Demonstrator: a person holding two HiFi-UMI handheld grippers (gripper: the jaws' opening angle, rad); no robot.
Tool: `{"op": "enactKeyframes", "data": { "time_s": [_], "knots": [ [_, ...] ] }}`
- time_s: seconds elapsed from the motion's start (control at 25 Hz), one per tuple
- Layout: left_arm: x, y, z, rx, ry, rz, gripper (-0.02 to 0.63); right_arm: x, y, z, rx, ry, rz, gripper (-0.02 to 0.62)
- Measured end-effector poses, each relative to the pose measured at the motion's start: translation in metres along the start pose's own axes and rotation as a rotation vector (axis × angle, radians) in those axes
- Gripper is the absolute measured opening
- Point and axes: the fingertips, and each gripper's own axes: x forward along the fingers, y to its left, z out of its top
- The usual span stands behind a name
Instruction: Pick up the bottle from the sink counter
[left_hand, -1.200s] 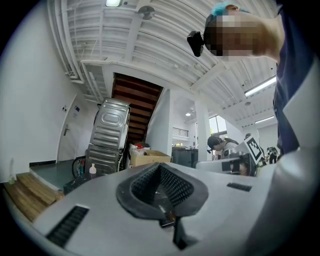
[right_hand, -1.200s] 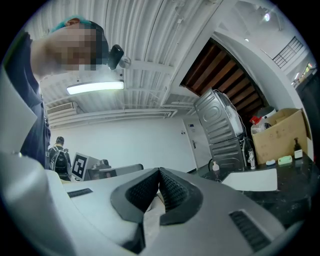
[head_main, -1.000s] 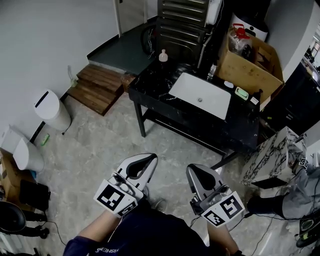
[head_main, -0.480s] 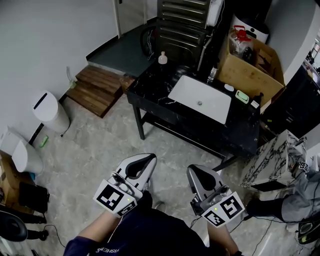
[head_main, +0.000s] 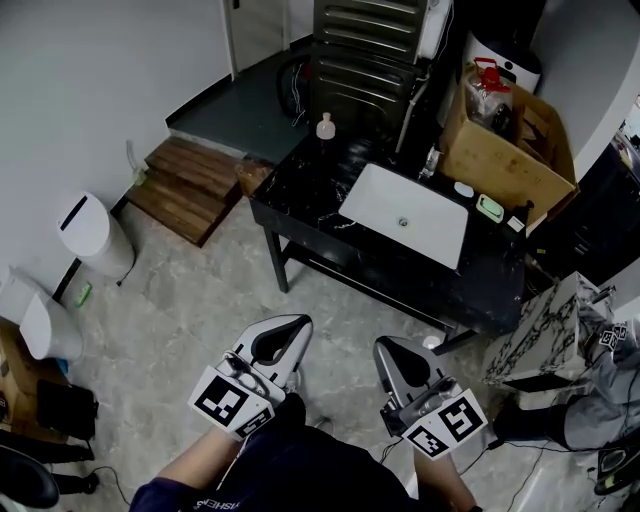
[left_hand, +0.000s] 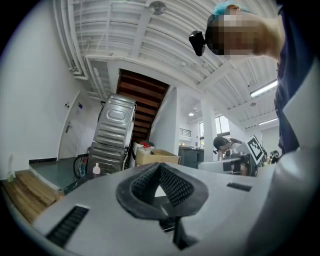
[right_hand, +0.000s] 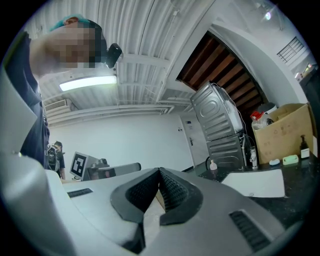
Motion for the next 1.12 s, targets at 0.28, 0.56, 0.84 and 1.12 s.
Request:
{"op": "enactKeyframes", "data": {
  "time_s": [0.28, 0.56, 0.84, 1.12],
  "knots": [
    [0.021, 0.058, -0.002, -0.010, 0.012, -0.005, 0.006, 0.057, -0.022, -0.002, 0.008, 0.010, -0.007, 0.018],
    [0.042, 0.120, 0.002, -0.018, 0.014, -0.015, 0.006, 0.119, -0.041, -0.002, 0.009, 0.018, -0.018, 0.018],
    [0.057, 0.172, 0.009, -0.027, 0.016, -0.034, 0.006, 0.169, -0.054, 0.004, 0.004, 0.022, -0.041, 0.018],
    [0.068, 0.207, 0.014, -0.032, 0.013, -0.061, 0.006, 0.205, -0.060, 0.009, -0.006, 0.019, -0.070, 0.018]
  ]
}}
